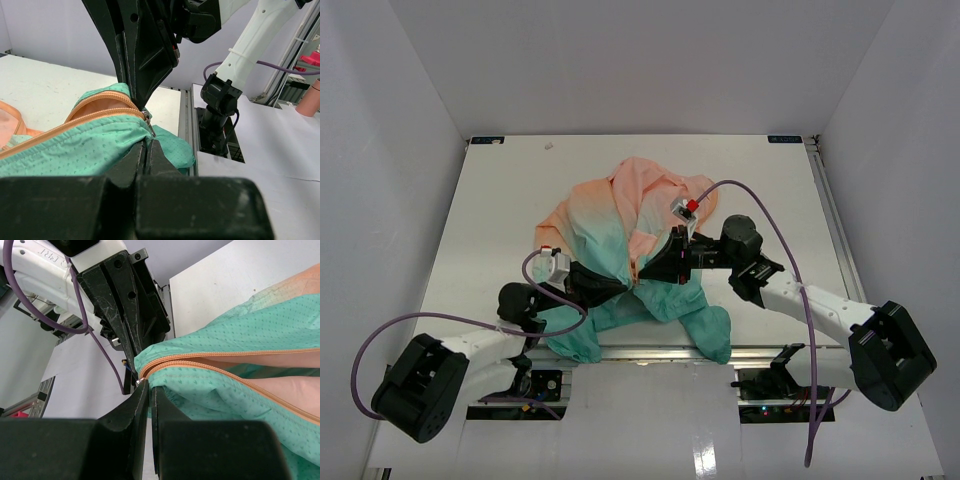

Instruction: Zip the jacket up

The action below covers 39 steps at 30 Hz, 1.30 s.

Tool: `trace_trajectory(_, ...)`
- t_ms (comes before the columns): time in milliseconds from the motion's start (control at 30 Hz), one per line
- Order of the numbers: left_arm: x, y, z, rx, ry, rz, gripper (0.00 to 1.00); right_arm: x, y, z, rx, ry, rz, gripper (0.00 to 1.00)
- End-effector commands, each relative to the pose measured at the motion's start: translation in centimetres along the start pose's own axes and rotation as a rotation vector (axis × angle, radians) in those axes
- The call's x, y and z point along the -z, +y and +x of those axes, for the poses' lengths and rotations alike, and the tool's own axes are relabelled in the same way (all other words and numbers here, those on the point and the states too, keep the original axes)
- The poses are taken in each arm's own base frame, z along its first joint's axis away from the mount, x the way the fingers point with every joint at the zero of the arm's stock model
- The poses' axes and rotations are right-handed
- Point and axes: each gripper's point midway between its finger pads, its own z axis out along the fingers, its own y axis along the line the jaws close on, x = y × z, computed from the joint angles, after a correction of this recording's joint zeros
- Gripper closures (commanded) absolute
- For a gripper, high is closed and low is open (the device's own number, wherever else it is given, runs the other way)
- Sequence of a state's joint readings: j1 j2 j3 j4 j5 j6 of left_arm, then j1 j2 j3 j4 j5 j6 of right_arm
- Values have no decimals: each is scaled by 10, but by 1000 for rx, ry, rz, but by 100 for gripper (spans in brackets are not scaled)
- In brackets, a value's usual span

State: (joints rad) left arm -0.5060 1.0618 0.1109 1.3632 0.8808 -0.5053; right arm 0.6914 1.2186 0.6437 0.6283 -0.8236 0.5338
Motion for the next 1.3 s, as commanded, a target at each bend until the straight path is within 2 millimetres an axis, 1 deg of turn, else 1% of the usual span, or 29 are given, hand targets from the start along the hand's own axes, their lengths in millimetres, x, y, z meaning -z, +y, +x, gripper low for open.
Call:
trace_trajectory(0,3,-44,-21,-214,-52,235,100,10,-10,-71,146,-197,90,92)
trace_trajectory(100,3,-44,-19,-207,-42,238,100,15,-17,-75,135,-208,113,92)
trace_trajectory(200,2,-41,-17,-207,-27,232,100,17,-18,-79,135,-213,112,92)
trace_trajectory(367,1,-40,-14,-198,-13,234,100,18,-19,-81,136,-215,114,92)
trace_trajectory(633,0,-37,-5,-154,15,251,100,12,-23,-85,122,-199,96,92)
trace_trajectory(800,-1,-33,-7,-159,8,226,100,12,-23,-83,115,-192,96,92)
trace_trajectory(933,-3,-25,-16,-171,-27,163,100,16,-26,-71,102,-184,112,92)
trace_trajectory(1000,-4,-22,-19,-159,-36,139,100,18,-29,-56,79,-162,116,89)
trace_trajectory(1100,-5,-19,-27,-138,-62,106,100,22,-40,-39,46,-139,178,79)
trace_trajectory(1133,-5,-18,-28,-128,-68,93,100,24,-43,-37,50,-138,200,76)
trace_trajectory(1200,-5,-14,-28,-107,-76,64,100,28,-43,-29,53,-133,210,71)
trace_trajectory(1267,-5,-9,-25,-77,-68,33,100,32,-45,-20,48,-128,233,67)
